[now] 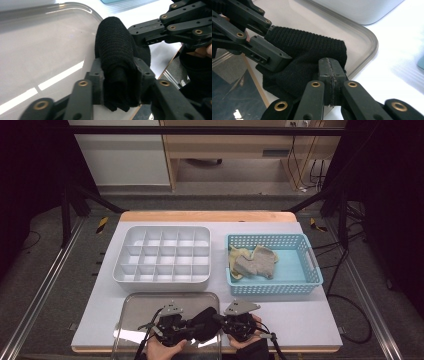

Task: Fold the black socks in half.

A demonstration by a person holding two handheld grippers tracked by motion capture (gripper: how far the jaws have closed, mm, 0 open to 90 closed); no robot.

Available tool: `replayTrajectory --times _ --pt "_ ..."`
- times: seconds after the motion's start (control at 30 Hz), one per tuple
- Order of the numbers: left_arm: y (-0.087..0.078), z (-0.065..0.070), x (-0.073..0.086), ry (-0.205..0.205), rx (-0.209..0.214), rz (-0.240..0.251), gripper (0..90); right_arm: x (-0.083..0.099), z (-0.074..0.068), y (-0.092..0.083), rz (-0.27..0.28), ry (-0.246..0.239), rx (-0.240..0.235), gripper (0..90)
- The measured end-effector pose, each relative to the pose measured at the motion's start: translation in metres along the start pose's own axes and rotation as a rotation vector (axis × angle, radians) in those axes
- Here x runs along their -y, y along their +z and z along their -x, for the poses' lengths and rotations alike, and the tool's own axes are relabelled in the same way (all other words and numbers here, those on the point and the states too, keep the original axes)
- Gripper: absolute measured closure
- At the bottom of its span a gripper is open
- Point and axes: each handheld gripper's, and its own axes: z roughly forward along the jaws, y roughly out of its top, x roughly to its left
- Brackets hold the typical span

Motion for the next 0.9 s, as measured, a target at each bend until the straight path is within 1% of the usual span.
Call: replayTrajectory --times 0.07,0.2,0.23,0.3,0.37,0.43,0.5,0.57,0.6,0.63,0.77,0.9 --pt "0.000 0.000 0.000 -0.002 0.005 0.009 67.8 0.000 0.000 0.000 -0.001 0.007 0.002 90.0" --pt "-0.001 0.000 -0.001 0.002 0.001 0.023 69.8 0.001 0.001 -0.001 0.004 0.013 0.000 90.0" --pt "-0.002 0.000 -0.002 0.000 0.004 0.029 70.1 0.000 0.002 -0.002 0.012 0.018 -0.002 89.8" --pt "-0.005 0.001 -0.005 0.013 0.006 0.040 70.5 -0.001 0.005 -0.007 0.043 0.031 -0.003 84.7" --pt "-0.009 0.003 -0.009 0.030 0.009 0.044 70.7 -0.003 0.009 -0.015 0.087 0.046 0.004 82.9" --pt "-0.013 0.004 -0.012 0.048 0.005 0.049 70.7 -0.004 0.015 -0.024 0.124 0.054 0.033 80.9" --pt "-0.017 0.006 -0.015 0.067 -0.002 0.054 70.8 -0.003 0.020 -0.031 0.149 0.063 0.066 77.9" --pt "-0.021 0.007 -0.018 0.088 -0.014 0.061 70.7 -0.001 0.025 -0.036 0.150 0.069 0.091 75.9" --pt "-0.023 0.008 -0.020 0.099 -0.022 0.065 70.7 0.000 0.028 -0.039 0.162 0.073 0.105 74.3" --pt "-0.025 0.008 -0.022 0.107 -0.029 0.067 70.7 0.002 0.030 -0.041 0.162 0.076 0.117 72.8" --pt "-0.036 0.006 -0.029 0.125 -0.060 0.091 70.7 0.007 0.039 -0.047 0.162 0.093 0.150 67.2" --pt "-0.046 0.002 -0.037 0.132 -0.080 0.108 70.7 0.012 0.043 -0.049 0.163 0.095 0.176 60.5"
